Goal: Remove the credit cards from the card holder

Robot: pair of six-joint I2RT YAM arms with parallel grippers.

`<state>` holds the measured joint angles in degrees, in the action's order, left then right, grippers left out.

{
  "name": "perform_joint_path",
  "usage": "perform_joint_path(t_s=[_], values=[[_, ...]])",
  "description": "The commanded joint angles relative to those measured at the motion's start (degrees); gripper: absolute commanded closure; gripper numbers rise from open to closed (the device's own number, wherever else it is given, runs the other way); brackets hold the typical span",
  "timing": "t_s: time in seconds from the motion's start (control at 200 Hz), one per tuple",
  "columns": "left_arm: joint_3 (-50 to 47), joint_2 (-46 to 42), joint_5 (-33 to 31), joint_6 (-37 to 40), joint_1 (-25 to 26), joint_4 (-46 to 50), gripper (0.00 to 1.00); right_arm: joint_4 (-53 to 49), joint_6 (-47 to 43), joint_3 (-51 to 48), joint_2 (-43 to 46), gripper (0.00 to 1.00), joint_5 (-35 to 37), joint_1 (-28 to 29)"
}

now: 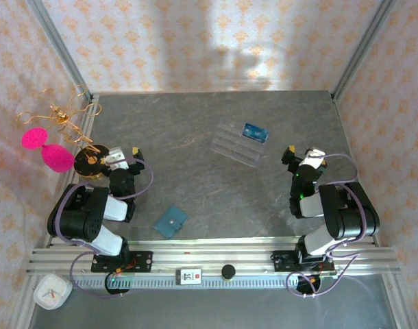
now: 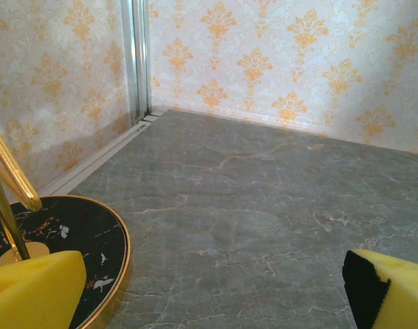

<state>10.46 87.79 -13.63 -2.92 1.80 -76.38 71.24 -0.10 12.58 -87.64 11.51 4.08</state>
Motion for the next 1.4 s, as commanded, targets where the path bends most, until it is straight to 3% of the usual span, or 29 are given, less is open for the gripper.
perform_joint_path(t_s=[0.0, 1.391], values=[[0.97, 0.37, 1.24, 0.58, -0.4, -1.24, 0.01, 1.63, -0.08, -0.32, 0.54, 0.0, -0.26, -0.11], [0.76, 0.07, 1.97, 0.35, -0.84, -1.52, 0.01, 1.23, -0.13, -0.1, 0.78, 0.0, -1.07, -0.3]])
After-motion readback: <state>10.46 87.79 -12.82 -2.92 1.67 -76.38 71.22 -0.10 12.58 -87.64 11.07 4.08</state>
